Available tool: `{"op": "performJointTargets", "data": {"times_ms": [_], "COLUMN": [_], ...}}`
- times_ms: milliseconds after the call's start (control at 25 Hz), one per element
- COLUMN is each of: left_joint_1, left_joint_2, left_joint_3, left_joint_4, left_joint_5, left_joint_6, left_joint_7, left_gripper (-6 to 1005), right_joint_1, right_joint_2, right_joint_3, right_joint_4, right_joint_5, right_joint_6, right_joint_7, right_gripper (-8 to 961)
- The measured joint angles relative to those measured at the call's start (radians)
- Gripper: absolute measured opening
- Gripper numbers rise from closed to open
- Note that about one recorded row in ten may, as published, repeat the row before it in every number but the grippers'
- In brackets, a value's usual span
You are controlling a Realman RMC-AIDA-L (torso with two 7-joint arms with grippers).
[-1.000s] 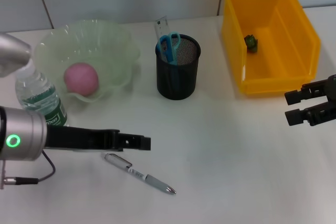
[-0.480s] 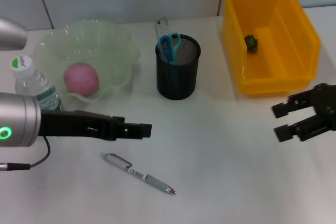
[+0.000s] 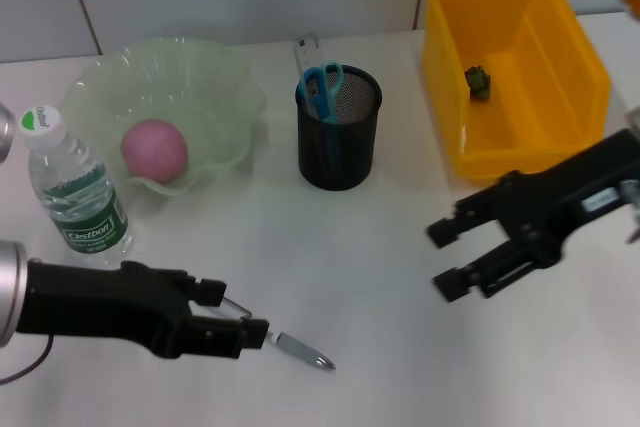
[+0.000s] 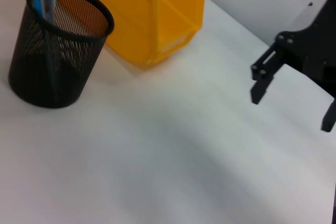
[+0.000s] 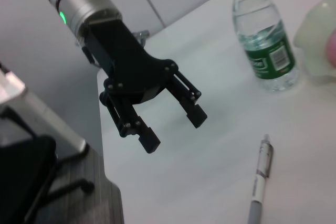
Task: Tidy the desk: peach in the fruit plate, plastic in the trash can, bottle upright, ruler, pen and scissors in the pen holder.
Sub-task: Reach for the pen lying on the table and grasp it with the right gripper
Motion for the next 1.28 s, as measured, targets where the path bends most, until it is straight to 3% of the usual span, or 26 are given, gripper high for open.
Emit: {"op": "performJointTargets", "data": {"times_ms": [160,320,800,1080,1280], "left_joint_1": [0.017,0.019,0.026,0.029,0.029], "left_joint_2": [0.002,0.003,0.005,0.005,0.004], "left_joint_3": [-0.006,-0.010,-0.040,-0.062,-0.064], "left_joint_4": [0.004,0.005,0.010,0.020,0.020], "left_joint_5": [0.000,0.000,0.014,0.034,0.034], "left_joint_6": [0.021,0.031,0.082,0.112,0.122], "left_joint_7": [0.026,0.036,0.075,0.094,0.108], "left_gripper": [787,787,786,786,786], "right_joint_1": [0.019,0.049,0.140,0.164,0.166], "right_joint_2": [0.057,0.082,0.094,0.100,0.100], "right_joint_3": [-0.074,-0.167,-0.574,-0.702,-0.715], "right_joint_4": [-0.085,-0.119,-0.122,-0.131,-0.133], "right_joint_5": [-0.020,-0.022,-0.016,-0.008,-0.007], "right_joint_6": [0.037,0.077,0.301,0.364,0.388], "right_joint_7": [0.015,0.063,0.316,0.417,0.456], "right_gripper": [805,805,805,805,805]}}
